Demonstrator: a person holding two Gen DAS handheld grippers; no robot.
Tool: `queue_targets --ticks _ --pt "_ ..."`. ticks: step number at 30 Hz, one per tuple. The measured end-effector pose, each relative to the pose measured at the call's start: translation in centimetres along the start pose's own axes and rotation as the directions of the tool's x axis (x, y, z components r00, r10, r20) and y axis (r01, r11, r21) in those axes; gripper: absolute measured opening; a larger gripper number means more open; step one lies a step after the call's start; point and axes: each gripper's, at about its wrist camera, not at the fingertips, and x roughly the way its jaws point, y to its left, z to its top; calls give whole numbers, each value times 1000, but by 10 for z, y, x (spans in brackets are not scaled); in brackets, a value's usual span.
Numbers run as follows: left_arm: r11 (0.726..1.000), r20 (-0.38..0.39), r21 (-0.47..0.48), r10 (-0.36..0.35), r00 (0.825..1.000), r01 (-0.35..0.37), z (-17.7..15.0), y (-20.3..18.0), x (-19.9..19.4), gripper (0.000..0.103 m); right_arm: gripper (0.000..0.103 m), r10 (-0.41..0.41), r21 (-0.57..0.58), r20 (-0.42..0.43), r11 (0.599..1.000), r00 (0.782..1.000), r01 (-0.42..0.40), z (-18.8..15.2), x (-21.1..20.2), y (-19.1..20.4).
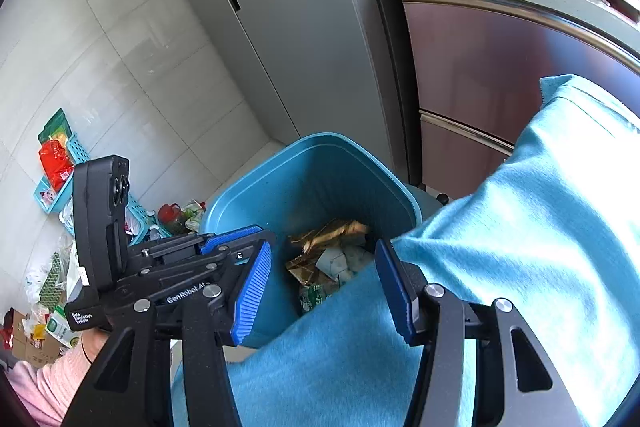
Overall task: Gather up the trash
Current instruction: 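Open both tools to drop the packet and wrapper into the bin, then move both open tools back over the table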
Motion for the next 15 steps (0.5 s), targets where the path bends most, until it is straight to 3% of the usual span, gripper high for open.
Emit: queue_targets --ticks 7,15 --pt "996 61 58 -74 995 71 -4 -19 -37 26 52 1 -19 59 1000 998 0 -15 -34 -3" --pt "970 99 153 -205 974 189 -15 -66 -70 38 53 -21 7 144 1000 989 20 -44 -89 -11"
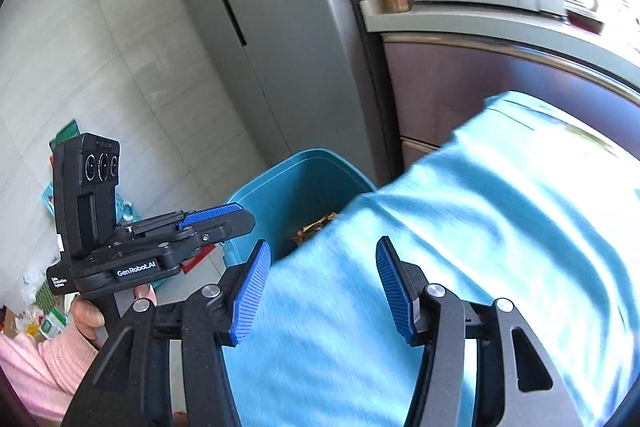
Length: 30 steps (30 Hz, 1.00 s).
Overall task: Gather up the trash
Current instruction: 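Move both open tools back over the table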
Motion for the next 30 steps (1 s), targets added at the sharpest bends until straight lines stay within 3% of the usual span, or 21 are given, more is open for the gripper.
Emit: queue_targets --ticks 6,12,22,30 --pt "989 -30 90 -112 993 114 -10 -57 7 41 53 -74 86 51 994 996 69 -29 -52 -31" --pt "957 -100 172 -221 970 235 -23 -123 25 41 53 -225 188 83 960 971 206 -66 -109 -65" --pt "868 -250 279 -347 904 411 -60 -236 55 41 53 -442 371 133 852 887 369 -127 -210 -125" --pt "802 -351 333 -382 855 495 -81 -300 77 44 53 -569 469 151 761 808 448 -159 -266 -158"
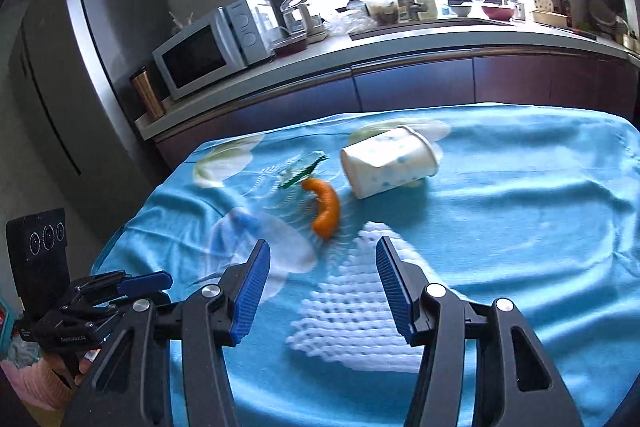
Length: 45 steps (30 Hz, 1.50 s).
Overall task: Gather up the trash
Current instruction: 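Move both open tools back over the table, then grasp the white foam net with the left tool while the right tool grasps the orange peel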
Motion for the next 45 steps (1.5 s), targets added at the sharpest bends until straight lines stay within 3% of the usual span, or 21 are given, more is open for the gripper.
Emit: queue_targets --ticks 4,8,11,15,25,26,31,37,40,45 --pt "999 -33 34 -32 999 33 4 -18 18 46 54 -53 40 14 998 999 52 -2 -6 -26" --pt "996 -72 50 -71 995 75 9 -32 37 50 55 -53 103 -14 993 999 54 -11 -4 -52" --pt "994 -103 56 -90 991 97 10 -40 50 52 53 -25 125 -43 992 999 30 -20 1 -61" --pt "991 -148 53 -111 983 120 7 -49 68 53 38 33 136 -71 990 997 -23 -28 10 -61" --pt "990 -154 -71 -129 980 119 11 -29 78 56 33 204 123 -124 974 971 -189 -37 30 -30" --pt "990 -149 -80 -129 980 119 13 -26 77 55 33 214 112 -131 973 968 -200 -37 31 -26" --pt "990 -137 -103 -105 985 92 13 -15 71 23 33 235 81 -147 971 961 -225 -34 35 -13" --pt "991 -98 -110 -90 991 79 12 -1 48 21 35 185 51 -112 982 976 -180 -13 41 -9" --pt "992 -82 -112 -69 994 59 11 7 36 21 41 155 42 -104 988 982 -151 1 55 -5" --pt "993 -52 -111 -34 998 28 9 18 13 21 41 112 43 -123 993 986 -107 21 84 -4"
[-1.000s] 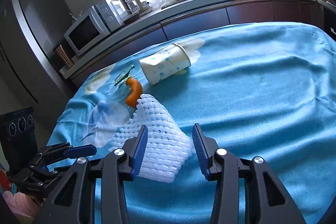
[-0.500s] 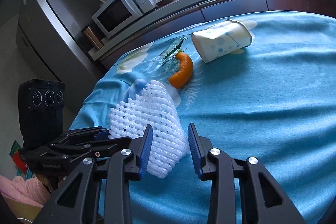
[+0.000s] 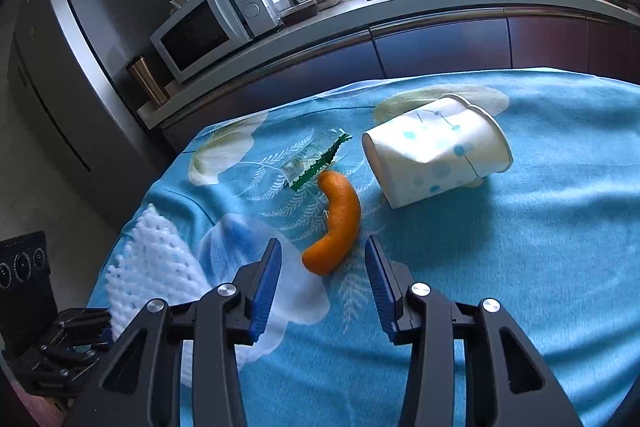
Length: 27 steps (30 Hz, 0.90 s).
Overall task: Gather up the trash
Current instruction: 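Grasp the white foam net with the left tool while the right tool grasps the orange peel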
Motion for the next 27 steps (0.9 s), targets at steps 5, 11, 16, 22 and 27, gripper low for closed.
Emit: queue_targets --ticks 5,11,16,22,27 --pt "1000 35 -19 25 999 -24 -2 14 -21 21 33 -26 27 -52 999 998 27 8 22 -5" --pt "998 63 -58 37 997 -34 -4 33 -37 21 21 -22 68 -56 997 998 25 4 18 -11" --pt "997 80 -72 45 996 -39 -7 42 -50 21 19 3 99 -57 995 998 3 -3 9 -15" --pt "996 98 -68 59 993 -52 -11 45 -63 21 18 54 83 -38 995 998 -50 -14 -9 1" --pt "996 115 -69 67 991 -60 -14 44 -75 21 17 130 47 -23 991 991 -129 -22 -17 25"
